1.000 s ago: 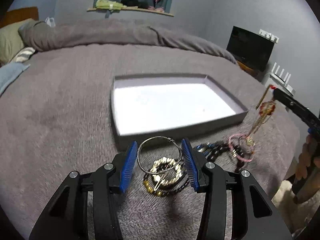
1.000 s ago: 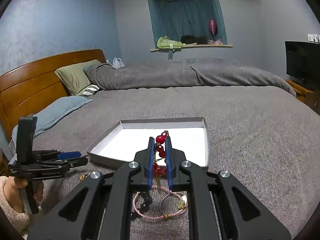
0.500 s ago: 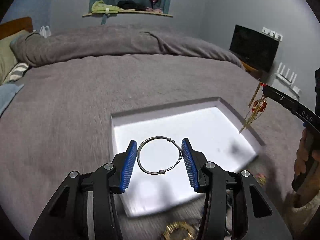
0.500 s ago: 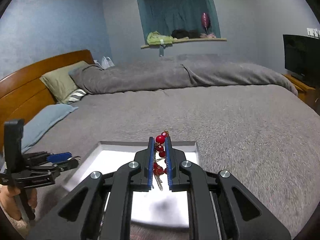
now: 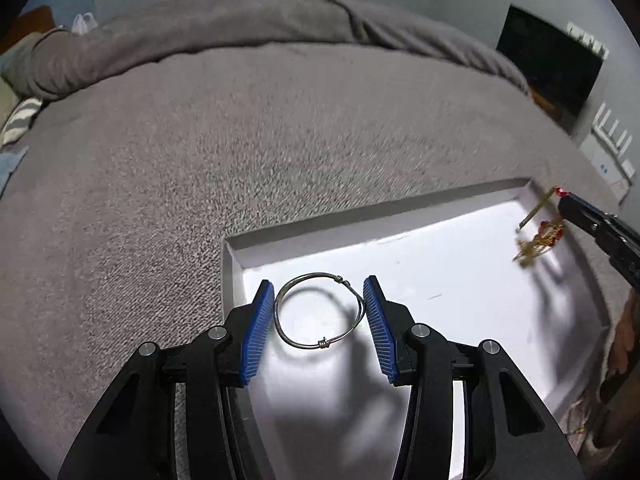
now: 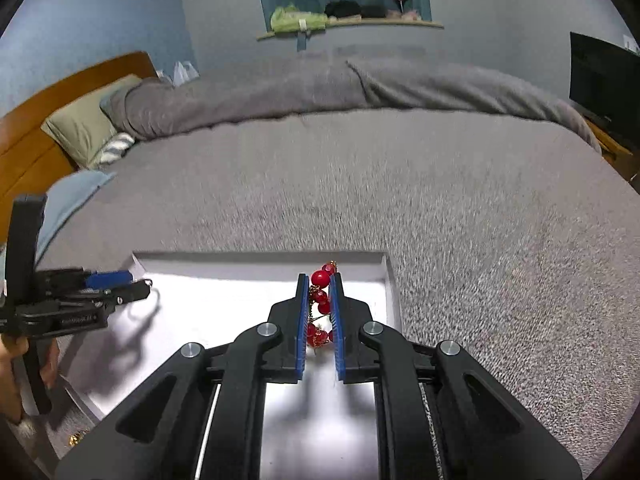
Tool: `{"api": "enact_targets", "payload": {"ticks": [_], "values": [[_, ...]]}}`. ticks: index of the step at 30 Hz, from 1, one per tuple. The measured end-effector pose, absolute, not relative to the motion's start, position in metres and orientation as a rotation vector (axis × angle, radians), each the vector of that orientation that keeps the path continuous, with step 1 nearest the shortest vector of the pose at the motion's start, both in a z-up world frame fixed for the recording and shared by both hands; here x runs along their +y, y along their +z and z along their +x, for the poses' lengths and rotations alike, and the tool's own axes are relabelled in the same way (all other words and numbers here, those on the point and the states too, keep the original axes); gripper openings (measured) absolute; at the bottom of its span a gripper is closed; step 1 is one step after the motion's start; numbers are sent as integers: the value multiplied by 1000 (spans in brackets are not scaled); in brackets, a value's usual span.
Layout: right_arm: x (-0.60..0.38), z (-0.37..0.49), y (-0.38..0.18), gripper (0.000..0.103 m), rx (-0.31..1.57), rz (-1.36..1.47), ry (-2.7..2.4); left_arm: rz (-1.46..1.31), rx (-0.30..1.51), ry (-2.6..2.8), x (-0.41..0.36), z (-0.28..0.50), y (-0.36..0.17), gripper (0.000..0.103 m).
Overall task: Organize jewelry
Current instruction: 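Lower the bangle and ornament into the tray and open both grippers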
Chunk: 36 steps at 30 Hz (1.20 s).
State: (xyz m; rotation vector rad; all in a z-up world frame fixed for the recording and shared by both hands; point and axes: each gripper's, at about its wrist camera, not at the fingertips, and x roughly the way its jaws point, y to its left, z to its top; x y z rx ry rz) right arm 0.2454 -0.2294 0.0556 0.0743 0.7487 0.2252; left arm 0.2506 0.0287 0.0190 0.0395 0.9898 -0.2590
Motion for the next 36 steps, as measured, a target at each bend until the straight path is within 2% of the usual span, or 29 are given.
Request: {"api": "enact_targets", "payload": {"ticks": [5, 19, 21, 25, 27, 33, 35, 36], "values": [[-231, 252, 39, 10, 840, 88, 224, 79, 1033, -252, 24, 256, 10, 48], [-234, 253, 38, 12, 856, 134, 234, 127, 1053, -262, 18, 260, 4, 51], [-236, 253, 40, 20, 854, 153, 235, 130, 1048, -267, 16, 259, 5, 55], [-243, 250, 44, 46, 829, 185, 242, 142, 1017, -254, 15, 256, 10, 63], [-244, 247, 48, 48, 815, 194, 252, 134, 992, -252, 17, 254, 14, 63], [-246, 227, 66, 66, 742, 216, 274, 122, 891, -235, 16, 232, 28, 73], [-247, 216, 74, 83, 711, 232, 287, 126, 869, -228, 13, 222, 34, 76], [-248, 212, 77, 86, 700, 236, 293, 129, 855, -228, 11, 217, 37, 78]]}}
